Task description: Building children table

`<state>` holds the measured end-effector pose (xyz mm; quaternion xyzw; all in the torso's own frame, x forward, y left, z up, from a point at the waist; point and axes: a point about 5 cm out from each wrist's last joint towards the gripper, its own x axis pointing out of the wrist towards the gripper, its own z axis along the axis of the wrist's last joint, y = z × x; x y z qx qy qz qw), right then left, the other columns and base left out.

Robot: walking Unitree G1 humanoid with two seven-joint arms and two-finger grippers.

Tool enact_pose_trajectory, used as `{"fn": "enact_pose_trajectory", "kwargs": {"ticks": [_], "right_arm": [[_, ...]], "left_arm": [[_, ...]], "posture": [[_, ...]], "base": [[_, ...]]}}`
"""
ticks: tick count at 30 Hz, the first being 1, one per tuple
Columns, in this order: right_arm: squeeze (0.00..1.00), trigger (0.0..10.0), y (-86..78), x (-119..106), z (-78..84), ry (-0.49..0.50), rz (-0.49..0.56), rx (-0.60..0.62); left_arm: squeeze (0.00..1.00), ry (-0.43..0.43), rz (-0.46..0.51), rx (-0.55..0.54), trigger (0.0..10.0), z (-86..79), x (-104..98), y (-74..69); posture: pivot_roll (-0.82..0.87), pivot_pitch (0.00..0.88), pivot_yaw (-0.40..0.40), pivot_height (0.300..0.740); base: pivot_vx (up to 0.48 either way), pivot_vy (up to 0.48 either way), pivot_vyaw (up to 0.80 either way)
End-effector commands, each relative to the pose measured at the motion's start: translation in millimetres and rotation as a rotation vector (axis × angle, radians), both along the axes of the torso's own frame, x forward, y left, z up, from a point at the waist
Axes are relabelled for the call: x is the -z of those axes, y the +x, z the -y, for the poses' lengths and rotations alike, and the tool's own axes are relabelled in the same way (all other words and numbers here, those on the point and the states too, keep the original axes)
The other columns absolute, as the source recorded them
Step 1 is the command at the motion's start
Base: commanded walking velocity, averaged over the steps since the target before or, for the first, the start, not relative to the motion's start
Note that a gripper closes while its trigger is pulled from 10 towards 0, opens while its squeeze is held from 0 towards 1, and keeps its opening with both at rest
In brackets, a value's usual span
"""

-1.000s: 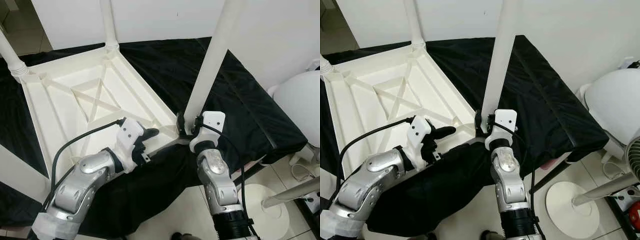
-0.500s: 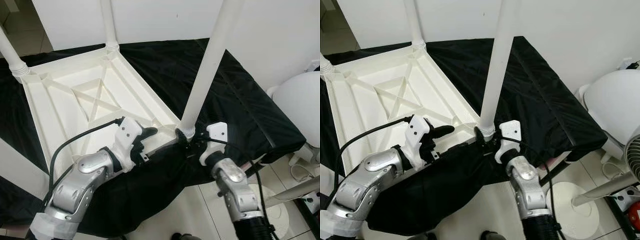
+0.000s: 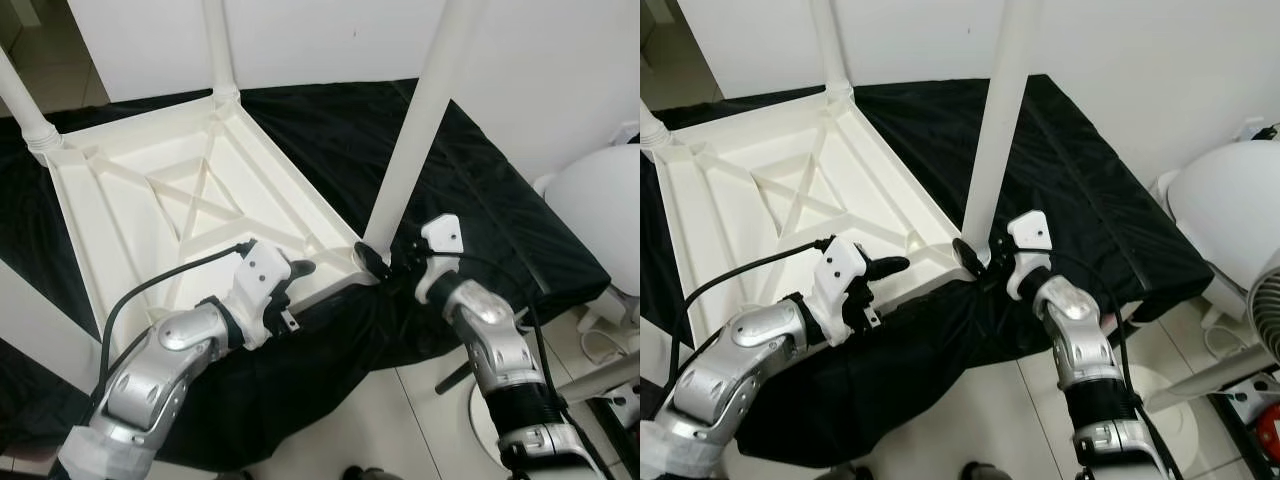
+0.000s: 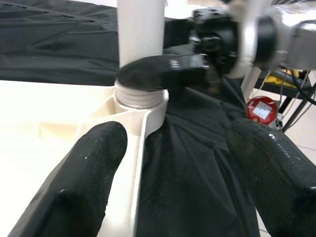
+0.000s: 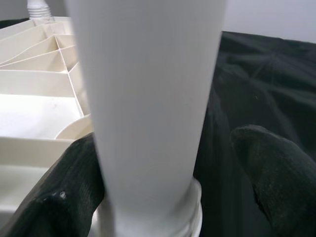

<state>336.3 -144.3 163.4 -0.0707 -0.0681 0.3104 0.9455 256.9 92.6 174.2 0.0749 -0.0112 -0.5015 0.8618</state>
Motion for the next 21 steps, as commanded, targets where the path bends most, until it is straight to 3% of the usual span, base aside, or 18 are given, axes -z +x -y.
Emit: {"fn": "enact_pose_trajectory", "kwargs": {"ticks": [1,9,10,11,12,13,21], "right_arm": [[0.00,10.0,2.4,3,-0.1,-0.027,-0.014,-0.038],[0.00,10.0,12.7,0,-5.5,-0.058,-0.034,-0.124],[0.00,9.3,15.6,-1,-7.0,-0.065,-0.035,-0.140],[0.00,9.3,15.6,-1,-7.0,-0.065,-0.035,-0.140],[0.00,2.2,18.4,-2,-8.5,-0.070,-0.039,-0.154],[0.00,0.0,20.9,-2,-9.1,-0.074,-0.046,-0.161],[0.00,0.0,26.4,2,-5.4,-0.079,-0.083,-0.178]], "left_arm": [[0.00,0.014,0.016,0.003,10.0,1.4,0,-1.4],[0.00,0.013,0.024,-0.004,10.0,2.3,0,-1.6],[0.00,0.012,0.024,-0.005,10.0,2.7,0,-2.0],[0.00,0.012,0.024,-0.005,10.0,2.7,0,-2.0],[0.00,0.010,0.026,-0.005,10.0,3.3,0,-2.2],[0.00,0.009,0.027,-0.006,10.0,3.6,0,-2.3],[0.00,0.006,0.032,-0.011,10.0,3.6,-1,-2.0]], "posture": [[0.06,0.105,-0.017,0.740],[0.07,0.101,-0.027,0.740],[0.07,0.100,-0.029,0.740],[0.07,0.100,-0.029,0.740],[0.07,0.097,-0.030,0.740],[0.07,0.098,-0.031,0.740],[0.08,0.098,-0.039,0.740]], "base": [[0.000,0.000,0.00],[0.000,0.000,0.00],[0.000,0.000,0.00],[0.000,0.000,0.00],[0.000,0.000,0.00],[0.000,0.000,0.00],[0.000,0.000,0.00]]}}
